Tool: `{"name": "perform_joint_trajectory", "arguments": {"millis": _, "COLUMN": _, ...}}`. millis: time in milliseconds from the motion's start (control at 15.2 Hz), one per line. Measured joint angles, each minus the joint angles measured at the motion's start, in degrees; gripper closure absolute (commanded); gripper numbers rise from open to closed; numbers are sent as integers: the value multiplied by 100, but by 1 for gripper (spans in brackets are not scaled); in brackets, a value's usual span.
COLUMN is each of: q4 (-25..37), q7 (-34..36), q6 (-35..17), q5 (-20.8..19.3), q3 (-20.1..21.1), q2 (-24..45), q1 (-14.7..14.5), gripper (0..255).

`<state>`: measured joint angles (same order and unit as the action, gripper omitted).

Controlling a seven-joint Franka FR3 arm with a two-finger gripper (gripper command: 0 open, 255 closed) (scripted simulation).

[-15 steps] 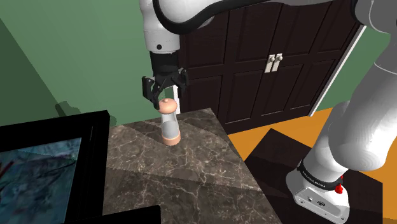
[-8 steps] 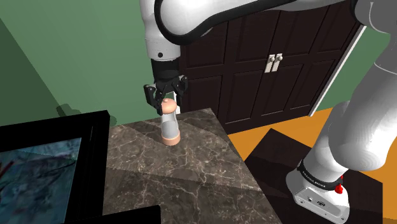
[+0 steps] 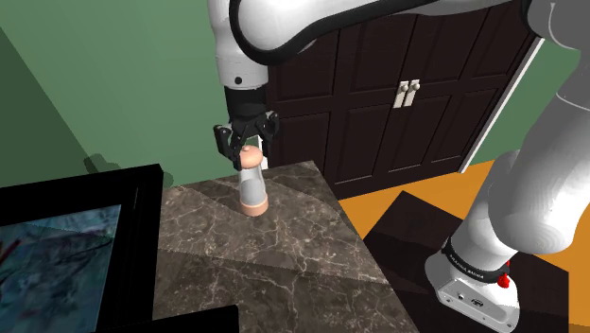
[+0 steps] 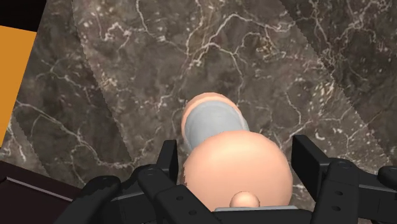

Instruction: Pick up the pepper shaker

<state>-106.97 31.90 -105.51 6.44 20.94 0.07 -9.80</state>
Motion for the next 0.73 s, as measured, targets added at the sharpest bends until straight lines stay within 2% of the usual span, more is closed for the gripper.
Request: {"name": "perform_joint_trajectory", "arguments": {"millis": 726, "q4": 776, "q7": 82, "q6": 792, "q5": -13, "q3": -4, "q2": -15, "q1": 4, "gripper": 255}}
